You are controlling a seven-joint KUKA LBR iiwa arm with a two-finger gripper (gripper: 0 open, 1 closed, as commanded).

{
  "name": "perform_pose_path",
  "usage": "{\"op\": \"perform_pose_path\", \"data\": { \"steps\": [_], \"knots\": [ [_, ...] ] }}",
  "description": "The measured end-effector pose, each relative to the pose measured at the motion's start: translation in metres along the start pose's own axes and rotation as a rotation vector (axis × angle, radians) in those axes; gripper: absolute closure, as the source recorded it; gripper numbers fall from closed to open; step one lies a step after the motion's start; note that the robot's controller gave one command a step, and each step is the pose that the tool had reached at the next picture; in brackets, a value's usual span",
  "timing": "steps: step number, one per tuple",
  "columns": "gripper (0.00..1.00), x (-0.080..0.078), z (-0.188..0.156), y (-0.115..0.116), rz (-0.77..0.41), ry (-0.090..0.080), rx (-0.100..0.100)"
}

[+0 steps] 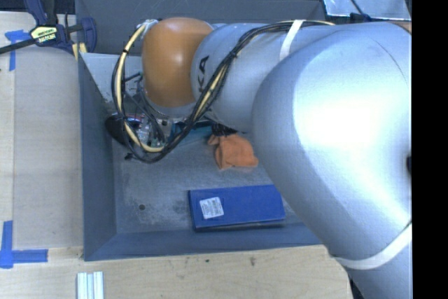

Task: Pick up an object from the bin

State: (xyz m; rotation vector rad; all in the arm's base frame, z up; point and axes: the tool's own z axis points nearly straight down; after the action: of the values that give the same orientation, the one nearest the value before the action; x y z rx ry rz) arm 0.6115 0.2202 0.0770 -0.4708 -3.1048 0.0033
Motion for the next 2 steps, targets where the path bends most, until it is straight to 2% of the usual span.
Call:
{"op": "perform_pose_path", "data": {
  "steps": [1,2],
  "knots": [
    [1.00,0.001,-0.016,-0.001,0.000,0.005,0.003],
    [1.00,0.000,-0.038,0.000,0.001,0.002,0.000]
  ]
}}
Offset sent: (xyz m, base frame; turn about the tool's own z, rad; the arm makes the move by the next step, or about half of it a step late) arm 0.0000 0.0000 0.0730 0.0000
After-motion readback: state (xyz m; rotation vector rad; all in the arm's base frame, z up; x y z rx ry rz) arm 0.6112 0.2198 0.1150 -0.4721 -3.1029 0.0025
